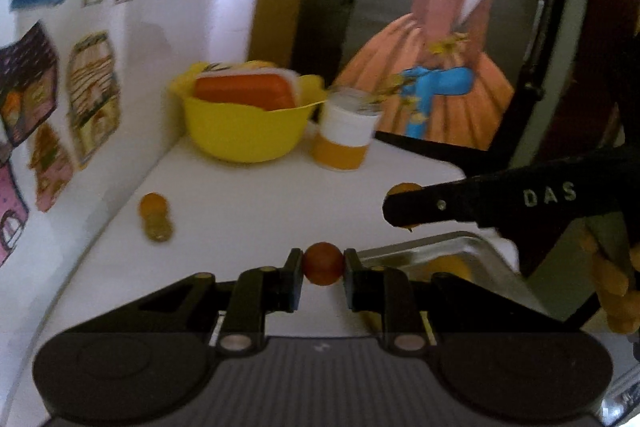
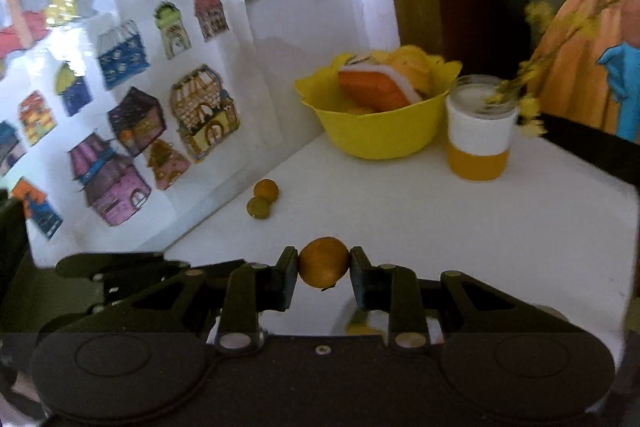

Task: Organize fruits
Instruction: 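Carry both small fruits onto the metal tray while both tools open to release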

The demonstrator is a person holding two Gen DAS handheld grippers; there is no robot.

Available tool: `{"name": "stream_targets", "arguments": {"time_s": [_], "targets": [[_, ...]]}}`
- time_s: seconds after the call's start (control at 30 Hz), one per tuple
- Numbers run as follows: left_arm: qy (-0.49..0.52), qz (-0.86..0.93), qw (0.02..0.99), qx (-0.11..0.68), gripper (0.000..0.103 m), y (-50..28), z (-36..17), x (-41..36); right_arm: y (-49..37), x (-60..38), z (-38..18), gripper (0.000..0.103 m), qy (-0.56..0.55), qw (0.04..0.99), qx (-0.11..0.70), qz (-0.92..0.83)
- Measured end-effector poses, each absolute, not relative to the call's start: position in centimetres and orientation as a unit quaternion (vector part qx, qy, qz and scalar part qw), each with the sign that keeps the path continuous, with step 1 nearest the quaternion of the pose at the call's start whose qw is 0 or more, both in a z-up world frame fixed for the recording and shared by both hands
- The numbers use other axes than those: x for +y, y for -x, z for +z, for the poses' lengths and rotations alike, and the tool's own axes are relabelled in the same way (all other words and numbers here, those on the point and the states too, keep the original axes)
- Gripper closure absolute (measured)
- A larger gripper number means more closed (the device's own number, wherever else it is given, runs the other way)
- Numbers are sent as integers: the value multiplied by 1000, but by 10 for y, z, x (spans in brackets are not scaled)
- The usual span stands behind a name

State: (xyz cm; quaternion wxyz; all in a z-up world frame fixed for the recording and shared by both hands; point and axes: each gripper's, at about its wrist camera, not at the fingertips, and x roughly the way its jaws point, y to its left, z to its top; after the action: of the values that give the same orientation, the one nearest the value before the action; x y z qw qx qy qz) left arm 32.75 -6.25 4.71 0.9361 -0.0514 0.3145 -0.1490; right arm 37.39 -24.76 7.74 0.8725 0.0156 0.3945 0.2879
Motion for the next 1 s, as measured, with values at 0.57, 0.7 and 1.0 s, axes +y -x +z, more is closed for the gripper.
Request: {"name": "stream_targets", "arguments": {"time_s": [0.57, 0.7, 1.0], "targets": [[20, -223, 918, 328, 80, -273, 42, -145, -251, -354, 70, 73, -32, 897, 371, 239], [8, -231, 912, 338, 80, -266, 38, -157, -227, -359, 55, 73, -15, 903, 361, 232], [-32, -250, 890, 380, 80, -262, 20, -181, -202, -352, 14, 73, 22, 904, 355, 236]]}}
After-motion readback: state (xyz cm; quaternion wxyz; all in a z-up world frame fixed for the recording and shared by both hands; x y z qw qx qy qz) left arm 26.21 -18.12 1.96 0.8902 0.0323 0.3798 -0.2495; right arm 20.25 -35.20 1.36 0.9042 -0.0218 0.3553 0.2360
